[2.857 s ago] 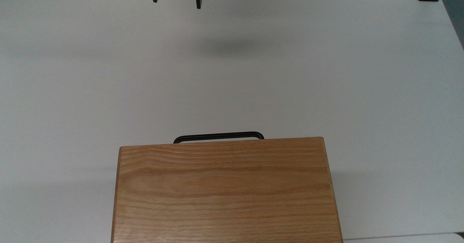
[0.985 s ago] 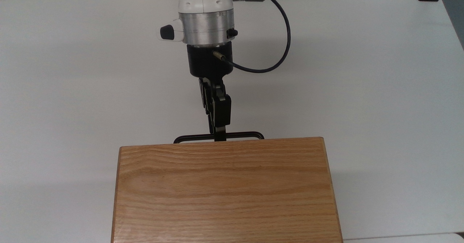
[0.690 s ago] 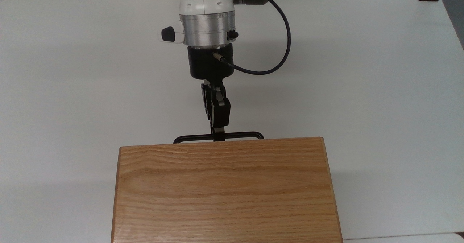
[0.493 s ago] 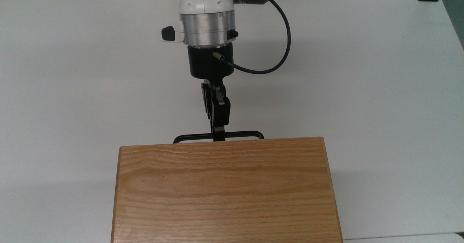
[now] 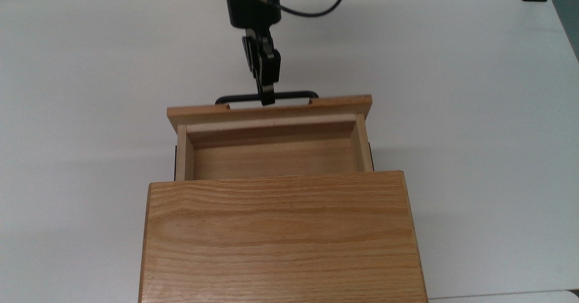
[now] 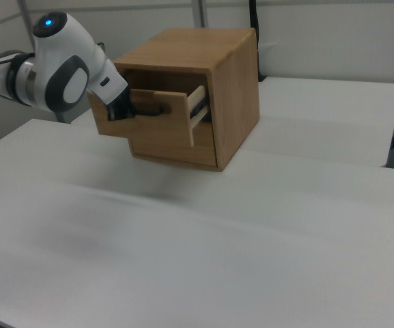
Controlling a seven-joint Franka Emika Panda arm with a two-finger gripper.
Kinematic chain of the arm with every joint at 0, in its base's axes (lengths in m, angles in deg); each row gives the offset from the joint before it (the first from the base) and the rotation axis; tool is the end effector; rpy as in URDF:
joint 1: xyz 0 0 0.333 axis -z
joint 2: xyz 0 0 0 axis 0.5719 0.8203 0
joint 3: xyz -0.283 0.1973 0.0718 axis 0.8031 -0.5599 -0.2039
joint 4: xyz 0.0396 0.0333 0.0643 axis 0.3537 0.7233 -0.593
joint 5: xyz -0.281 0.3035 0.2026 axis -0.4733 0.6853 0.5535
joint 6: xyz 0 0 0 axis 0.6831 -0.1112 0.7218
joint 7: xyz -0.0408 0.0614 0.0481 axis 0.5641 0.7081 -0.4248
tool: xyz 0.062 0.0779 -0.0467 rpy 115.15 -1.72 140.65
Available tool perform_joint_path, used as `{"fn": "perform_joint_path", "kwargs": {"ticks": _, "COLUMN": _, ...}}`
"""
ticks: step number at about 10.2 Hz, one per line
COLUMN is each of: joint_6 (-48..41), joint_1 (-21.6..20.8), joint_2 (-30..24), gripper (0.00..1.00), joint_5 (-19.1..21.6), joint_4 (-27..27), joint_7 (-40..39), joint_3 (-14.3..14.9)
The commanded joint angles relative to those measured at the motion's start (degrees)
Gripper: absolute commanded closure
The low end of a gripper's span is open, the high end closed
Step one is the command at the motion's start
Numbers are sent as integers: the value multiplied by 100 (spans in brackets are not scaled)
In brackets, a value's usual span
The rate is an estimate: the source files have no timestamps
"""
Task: Open the drawer by sliding it
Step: 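Pull the handle outward, sliding the upper drawer out of the cabinet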
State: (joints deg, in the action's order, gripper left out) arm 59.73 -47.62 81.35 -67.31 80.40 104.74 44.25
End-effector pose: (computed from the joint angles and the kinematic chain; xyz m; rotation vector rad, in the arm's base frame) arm 0.6847 0.0683 0.5489 -2.1611 1.4726 -0.6073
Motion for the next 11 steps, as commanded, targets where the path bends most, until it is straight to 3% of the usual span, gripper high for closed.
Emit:
{"fn": "perform_joint_path", "kwargs": {"ticks": 1, "joint_6": -653, "joint_1": 96, "joint_2": -1206, "gripper": 100, "joint_5": 683, "joint_4": 921, "joint_7": -1331, "joint_3": -46}}
{"fn": "perform_joint_path", "kwargs": {"ticks": 3, "joint_6": -1005, "joint_1": 131, "joint_2": -1314, "gripper": 100, "joint_5": 835, "joint_4": 1010, "joint_7": -1607, "joint_3": -46}}
{"fn": "perform_joint_path", "kwargs": {"ticks": 4, "joint_6": -1276, "joint_1": 166, "joint_2": -1314, "gripper": 80, "joint_5": 835, "joint_4": 1028, "joint_7": -1930, "joint_3": -46}}
{"fn": "perform_joint_path", "kwargs": {"ticks": 5, "joint_6": -1540, "joint_1": 175, "joint_2": -1314, "gripper": 1, "joint_5": 844, "joint_4": 1002, "joint_7": -2081, "joint_3": -46}}
{"fn": "perform_joint_path", "kwargs": {"ticks": 6, "joint_6": -1969, "joint_1": 184, "joint_2": -1322, "gripper": 0, "joint_5": 844, "joint_4": 828, "joint_7": -2326, "joint_3": -37}}
{"fn": "perform_joint_path", "kwargs": {"ticks": 8, "joint_6": -3599, "joint_1": 298, "joint_2": -1340, "gripper": 0, "joint_5": 739, "joint_4": 162, "joint_7": -3797, "joint_3": -29}}
{"fn": "perform_joint_path", "kwargs": {"ticks": 10, "joint_6": -4956, "joint_1": 377, "joint_2": -1244, "gripper": 0, "joint_5": -310, "joint_4": -602, "joint_7": -5529, "joint_3": -2}}
{"fn": "perform_joint_path", "kwargs": {"ticks": 11, "joint_6": -5257, "joint_1": 499, "joint_2": -1165, "gripper": 0, "joint_5": -577, "joint_4": -920, "joint_7": -6285, "joint_3": 33}}
